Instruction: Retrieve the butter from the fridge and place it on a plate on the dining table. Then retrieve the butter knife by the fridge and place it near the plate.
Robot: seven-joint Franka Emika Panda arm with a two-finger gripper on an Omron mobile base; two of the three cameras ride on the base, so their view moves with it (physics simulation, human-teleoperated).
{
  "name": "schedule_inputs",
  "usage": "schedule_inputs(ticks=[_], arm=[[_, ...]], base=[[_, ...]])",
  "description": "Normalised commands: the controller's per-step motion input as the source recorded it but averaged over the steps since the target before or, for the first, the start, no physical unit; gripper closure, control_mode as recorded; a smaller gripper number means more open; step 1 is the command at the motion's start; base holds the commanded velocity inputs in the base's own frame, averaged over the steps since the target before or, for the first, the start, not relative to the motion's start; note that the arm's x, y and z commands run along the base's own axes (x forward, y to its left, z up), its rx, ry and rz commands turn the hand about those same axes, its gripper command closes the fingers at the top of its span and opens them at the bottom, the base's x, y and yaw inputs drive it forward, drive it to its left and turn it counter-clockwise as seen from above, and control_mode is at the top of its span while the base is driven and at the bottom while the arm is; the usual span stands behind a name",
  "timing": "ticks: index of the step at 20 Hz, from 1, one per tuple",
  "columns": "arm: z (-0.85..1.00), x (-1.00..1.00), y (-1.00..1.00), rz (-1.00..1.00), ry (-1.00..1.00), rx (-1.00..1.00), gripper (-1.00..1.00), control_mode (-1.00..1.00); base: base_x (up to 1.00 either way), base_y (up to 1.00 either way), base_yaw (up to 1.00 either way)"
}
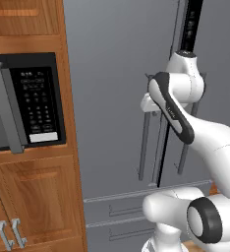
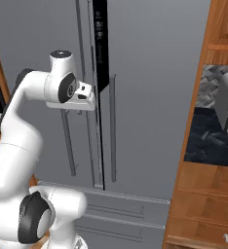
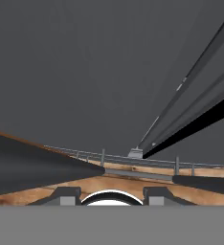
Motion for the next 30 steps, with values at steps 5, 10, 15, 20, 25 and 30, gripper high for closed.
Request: schedule_inputs(ticks=[5, 10, 15, 20, 25, 30], arm=[[0.0, 0.0, 0.0, 0.0, 0.0, 0.0, -1.0, 1.0], [0.0, 0.0, 0.0, 0.0, 0.0, 0.0, -1.0, 1.0], [0.0, 0.0, 0.0, 0.0, 0.0, 0.0, -1.0, 1.0], [0.0, 0.0, 0.0, 0.0, 0.0, 0.0, -1.0, 1.0], [0.0, 0.0, 0.0, 0.0, 0.0, 0.0, -1.0, 1.0], [0.0, 0.0, 0.0, 0.0, 0.0, 0.0, -1.0, 1.0]], base=[[-0.04, 0.0, 0.0], [-0.42, 0.0, 0.0], [-0.54, 0.0, -0.01], [-0.41, -0.01, -0.01], [-0.22, -0.35, 0.0], [-0.14, -0.33, 0.0]])
